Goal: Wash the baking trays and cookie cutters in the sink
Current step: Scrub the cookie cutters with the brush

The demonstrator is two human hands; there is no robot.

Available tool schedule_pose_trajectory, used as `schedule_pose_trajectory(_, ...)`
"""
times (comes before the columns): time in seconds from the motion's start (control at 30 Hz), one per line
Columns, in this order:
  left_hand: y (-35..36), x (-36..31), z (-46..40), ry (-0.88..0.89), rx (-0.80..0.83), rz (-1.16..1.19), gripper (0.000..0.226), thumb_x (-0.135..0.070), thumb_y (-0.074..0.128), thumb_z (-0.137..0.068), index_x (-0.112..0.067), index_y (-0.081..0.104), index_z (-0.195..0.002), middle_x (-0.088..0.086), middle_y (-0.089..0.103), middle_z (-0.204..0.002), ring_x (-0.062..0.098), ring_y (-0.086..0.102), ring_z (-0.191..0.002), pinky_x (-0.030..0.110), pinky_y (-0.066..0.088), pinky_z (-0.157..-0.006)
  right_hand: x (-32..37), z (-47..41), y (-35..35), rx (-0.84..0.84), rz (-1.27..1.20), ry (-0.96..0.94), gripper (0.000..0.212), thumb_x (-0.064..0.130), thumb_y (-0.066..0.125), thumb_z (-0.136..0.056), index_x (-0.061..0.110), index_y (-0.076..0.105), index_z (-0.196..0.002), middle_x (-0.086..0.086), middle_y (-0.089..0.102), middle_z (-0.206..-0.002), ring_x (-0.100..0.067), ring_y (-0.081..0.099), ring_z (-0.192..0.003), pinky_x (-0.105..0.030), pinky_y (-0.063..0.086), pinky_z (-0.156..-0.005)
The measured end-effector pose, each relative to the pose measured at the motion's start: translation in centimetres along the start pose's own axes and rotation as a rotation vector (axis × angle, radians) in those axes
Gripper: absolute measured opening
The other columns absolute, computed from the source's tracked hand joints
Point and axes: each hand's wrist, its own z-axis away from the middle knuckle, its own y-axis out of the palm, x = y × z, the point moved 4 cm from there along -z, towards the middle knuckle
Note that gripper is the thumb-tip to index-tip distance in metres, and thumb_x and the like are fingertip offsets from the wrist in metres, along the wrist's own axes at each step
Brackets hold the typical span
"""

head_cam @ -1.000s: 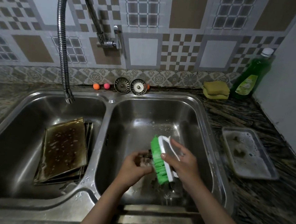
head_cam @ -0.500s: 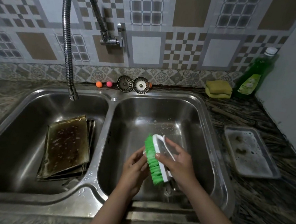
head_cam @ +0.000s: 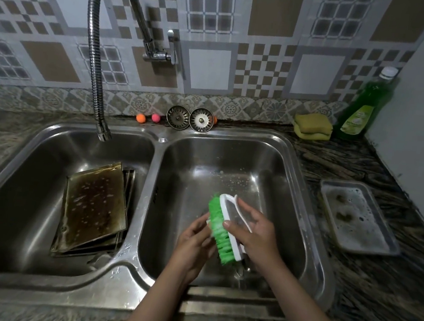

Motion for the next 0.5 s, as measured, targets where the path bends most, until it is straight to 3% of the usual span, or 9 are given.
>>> schedule_pose_trajectory(0.1,-0.5,0.0,0.6,-0.004,0.025,-0.069,0.041,-0.012,0.063,-0.078,-0.013,0.061,-0.119,0.009,0.072,-0.102,0.023,0.070,-0.086,0.034,0.058,-0.076,0.4,-0.6,-0.7,-0.037,0.215,-0.063,0.066,0.015,0.084,-0.069,0.026,0.058,-0.129,0.013,0.061,-0.124,-0.002,0.058,-0.113,-0.021,0.048,-0.095)
schedule_pose_trajectory(0.17,-0.8,-0.7,1.2,0.015,0.025,-0.140,0.042,-0.010,0.065,-0.076,-0.012,0.062,-0.118,0.008,0.071,-0.102,0.023,0.067,-0.086,0.035,0.057,-0.078,0.4,-0.9,-1.0,-0.016,0.297,-0.077,0.068,0.018,0.084,-0.069,0.028,0.057,-0.131,0.019,0.059,-0.122,0.000,0.056,-0.114,-0.021,0.048,-0.093)
schedule_pose_trajectory(0.37,-5.5,-8.2,4.1,0.172,-0.046,-0.265,0.044,-0.007,0.072,-0.066,-0.019,0.071,-0.109,0.003,0.070,-0.109,0.017,0.068,-0.092,0.028,0.058,-0.075,1.1,-0.4,-1.8,-0.055,0.237,-0.108,0.066,0.011,0.084,-0.067,0.036,0.058,-0.122,0.024,0.060,-0.108,0.017,0.060,-0.089,-0.005,0.047,-0.063)
schedule_pose_trajectory(0.5,-12.7,-15.2,6.6,0.276,-0.203,-0.637,0.039,-0.012,0.077,-0.070,-0.030,0.072,-0.104,0.002,0.070,-0.103,0.015,0.067,-0.088,0.029,0.053,-0.076,1.0,0.6,-3.1,-0.042,0.320,-0.112,0.066,0.016,0.085,-0.065,0.036,0.060,-0.123,0.024,0.061,-0.109,0.015,0.061,-0.090,-0.004,0.046,-0.063)
